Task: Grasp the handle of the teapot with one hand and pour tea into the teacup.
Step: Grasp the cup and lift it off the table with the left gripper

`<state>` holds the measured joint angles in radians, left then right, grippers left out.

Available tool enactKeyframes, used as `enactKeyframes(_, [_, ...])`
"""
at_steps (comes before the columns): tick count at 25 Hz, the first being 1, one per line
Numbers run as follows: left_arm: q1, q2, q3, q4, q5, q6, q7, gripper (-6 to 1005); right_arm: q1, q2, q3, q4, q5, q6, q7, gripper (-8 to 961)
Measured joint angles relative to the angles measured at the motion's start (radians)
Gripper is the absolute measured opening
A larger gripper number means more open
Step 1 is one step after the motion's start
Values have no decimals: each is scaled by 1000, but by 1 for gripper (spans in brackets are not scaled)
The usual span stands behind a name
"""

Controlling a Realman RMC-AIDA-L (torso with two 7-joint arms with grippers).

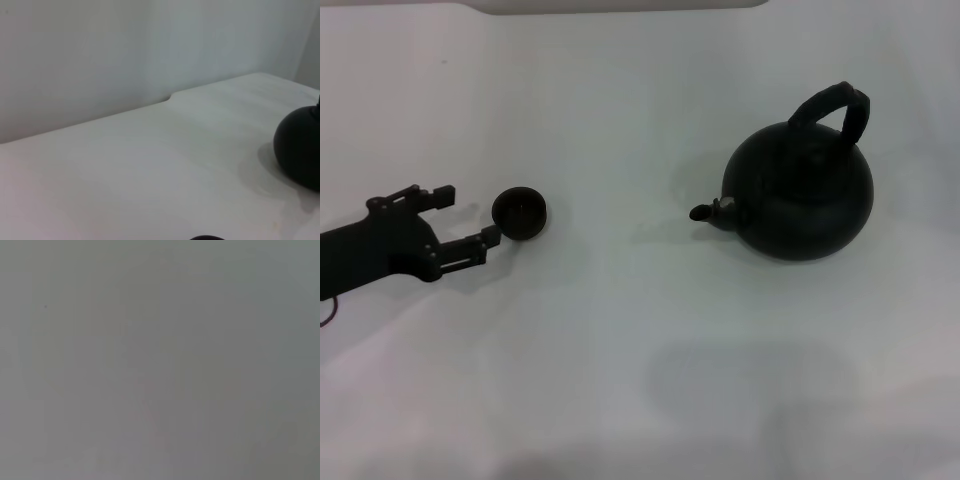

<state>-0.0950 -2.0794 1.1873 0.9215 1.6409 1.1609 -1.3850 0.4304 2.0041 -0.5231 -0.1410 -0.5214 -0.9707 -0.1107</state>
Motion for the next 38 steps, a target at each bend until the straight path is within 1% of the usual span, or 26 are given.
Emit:
enactKeyframes(8, [-32,2,-6,-53,-1,-24,59,861,9,2,0,-2,-2,0,2,844])
enactKeyframes(13, [-89,5,-21,-128,-20,-41,102,863,10,2,0,-2,-3,-6,2,843])
enactKeyframes(14, [-109,6,-30,-154,-27,-42,126,864,11,2,0,-2,-3,-6,2,843])
enactKeyframes(17, [-135,6,-35,-186,-34,-46,148,865,13,2,0,-3,-3,-6,3,843])
enactKeyframes(25, [-214,9,-35,-282,-38,-64,161,869,16,2,1,-10,-1,-7,3,843])
enactKeyframes(31, [-222,8,-34,-297,-33,-87,162,872,17,2,1,-16,0,-8,4,843])
enactKeyframes(38, [-245,4,-29,-349,-37,-102,198,870,25,2,0,-25,-2,-8,4,842])
